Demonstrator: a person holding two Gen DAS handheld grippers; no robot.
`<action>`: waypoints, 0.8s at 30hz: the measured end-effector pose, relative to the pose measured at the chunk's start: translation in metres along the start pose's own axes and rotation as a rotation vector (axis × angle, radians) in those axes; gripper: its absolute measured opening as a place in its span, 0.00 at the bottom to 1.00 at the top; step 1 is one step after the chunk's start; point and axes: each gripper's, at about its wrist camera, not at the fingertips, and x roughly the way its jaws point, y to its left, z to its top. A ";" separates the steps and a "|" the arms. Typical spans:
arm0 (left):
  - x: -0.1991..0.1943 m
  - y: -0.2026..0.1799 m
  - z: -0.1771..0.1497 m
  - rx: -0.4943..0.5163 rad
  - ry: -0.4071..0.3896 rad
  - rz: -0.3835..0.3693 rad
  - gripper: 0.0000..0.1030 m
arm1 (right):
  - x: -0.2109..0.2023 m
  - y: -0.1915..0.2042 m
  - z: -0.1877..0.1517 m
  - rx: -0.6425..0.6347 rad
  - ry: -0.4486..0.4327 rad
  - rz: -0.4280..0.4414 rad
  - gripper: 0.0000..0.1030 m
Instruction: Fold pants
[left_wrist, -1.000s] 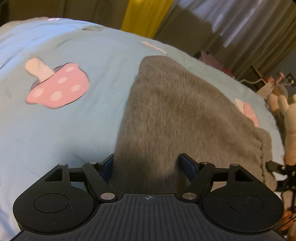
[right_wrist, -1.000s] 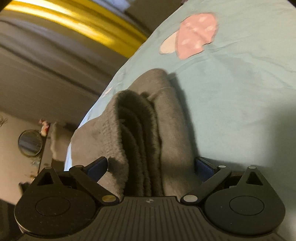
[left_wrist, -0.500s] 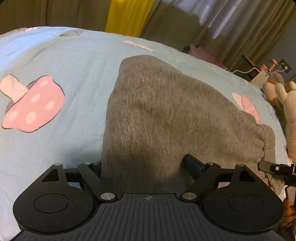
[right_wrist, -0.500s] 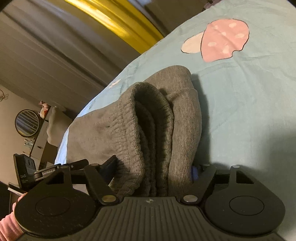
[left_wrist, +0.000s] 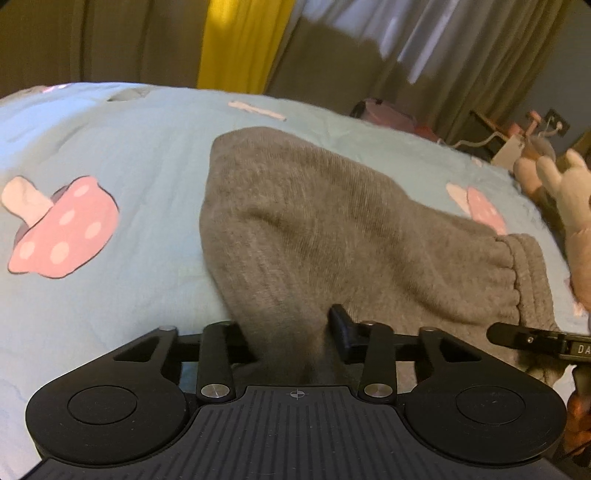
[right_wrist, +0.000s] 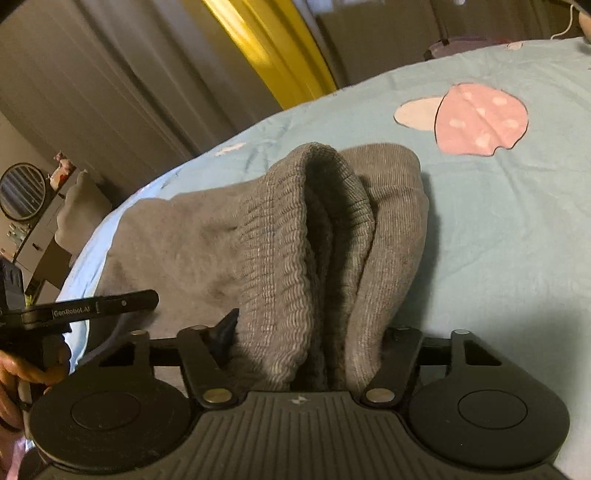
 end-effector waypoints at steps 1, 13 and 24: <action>-0.003 0.001 0.000 -0.018 -0.010 -0.008 0.33 | -0.002 0.001 0.001 0.008 -0.008 0.007 0.59; -0.035 -0.004 0.005 -0.041 -0.089 -0.053 0.21 | -0.022 0.013 0.001 0.021 -0.083 0.013 0.55; -0.058 -0.026 0.052 -0.032 -0.213 -0.093 0.21 | -0.048 0.021 0.049 0.039 -0.209 0.049 0.54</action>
